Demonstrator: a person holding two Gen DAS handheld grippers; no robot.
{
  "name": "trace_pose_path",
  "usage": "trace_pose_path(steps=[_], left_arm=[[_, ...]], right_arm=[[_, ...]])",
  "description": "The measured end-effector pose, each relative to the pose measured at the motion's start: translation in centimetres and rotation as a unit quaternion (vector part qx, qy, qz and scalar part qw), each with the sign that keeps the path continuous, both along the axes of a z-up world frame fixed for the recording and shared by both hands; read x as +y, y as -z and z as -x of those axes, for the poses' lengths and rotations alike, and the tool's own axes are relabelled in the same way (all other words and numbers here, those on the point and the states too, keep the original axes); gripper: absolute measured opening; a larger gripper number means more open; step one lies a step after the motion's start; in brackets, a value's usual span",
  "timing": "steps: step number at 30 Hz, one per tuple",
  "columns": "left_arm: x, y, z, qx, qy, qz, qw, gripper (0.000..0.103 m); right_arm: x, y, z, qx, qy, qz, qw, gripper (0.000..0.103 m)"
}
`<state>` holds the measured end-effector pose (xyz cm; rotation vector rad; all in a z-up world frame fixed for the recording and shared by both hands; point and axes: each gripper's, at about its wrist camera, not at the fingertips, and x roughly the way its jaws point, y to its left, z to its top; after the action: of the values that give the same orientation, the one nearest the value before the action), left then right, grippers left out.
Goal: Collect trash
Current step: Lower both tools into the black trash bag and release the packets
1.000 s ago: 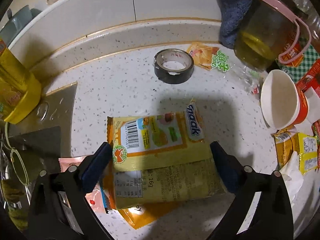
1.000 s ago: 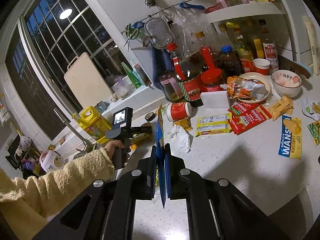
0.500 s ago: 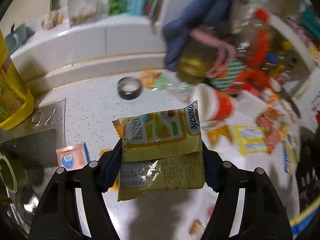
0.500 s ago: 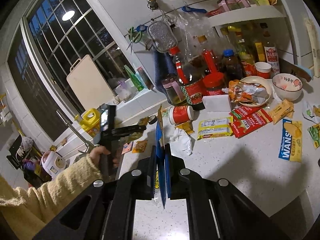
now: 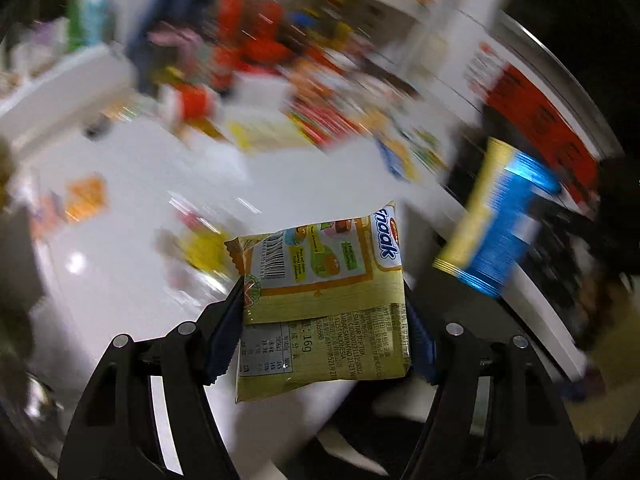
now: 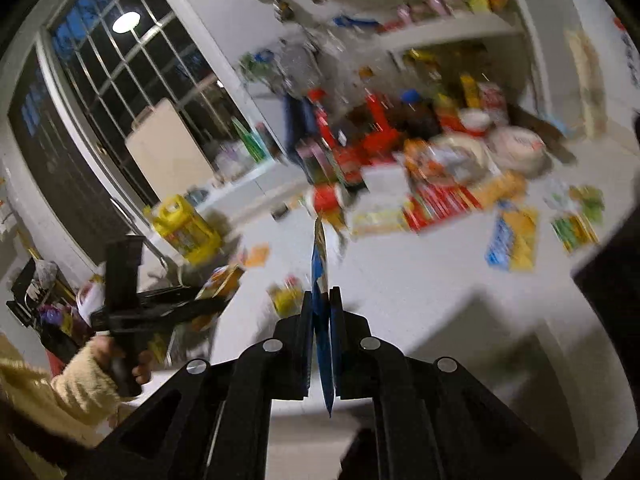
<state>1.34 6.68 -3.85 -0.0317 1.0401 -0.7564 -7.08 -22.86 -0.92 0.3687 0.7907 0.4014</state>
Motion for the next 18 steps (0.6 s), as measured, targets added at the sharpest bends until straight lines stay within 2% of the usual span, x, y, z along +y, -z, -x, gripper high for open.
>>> trace_pose_path(steps=[5,9,13,16,18], left_arm=[[-5.3,4.3,7.2,0.068,0.097,-0.004,0.993,0.067],[-9.8,9.5,11.1,0.101,0.151,-0.055,0.9819,0.067],[-12.6,15.7,11.7,0.135,0.166,-0.112,0.9704,0.067],[-14.0,20.8,12.0,0.142,0.171,-0.166,0.9606,0.068],[-14.6,23.3,12.2,0.147,0.178,-0.183,0.9557,0.068]], right_arm=[[-1.9,4.9,3.4,0.086,0.006,0.021,0.996,0.008],[-3.1,10.1,5.1,0.146,0.008,0.019,0.989,0.008],[-3.8,15.5,6.1,0.189,0.001,0.038,0.981,0.008],[-4.0,18.9,6.3,0.211,-0.008,0.054,0.976,0.008],[-3.9,21.0,6.3,0.224,-0.017,0.065,0.972,0.008]])
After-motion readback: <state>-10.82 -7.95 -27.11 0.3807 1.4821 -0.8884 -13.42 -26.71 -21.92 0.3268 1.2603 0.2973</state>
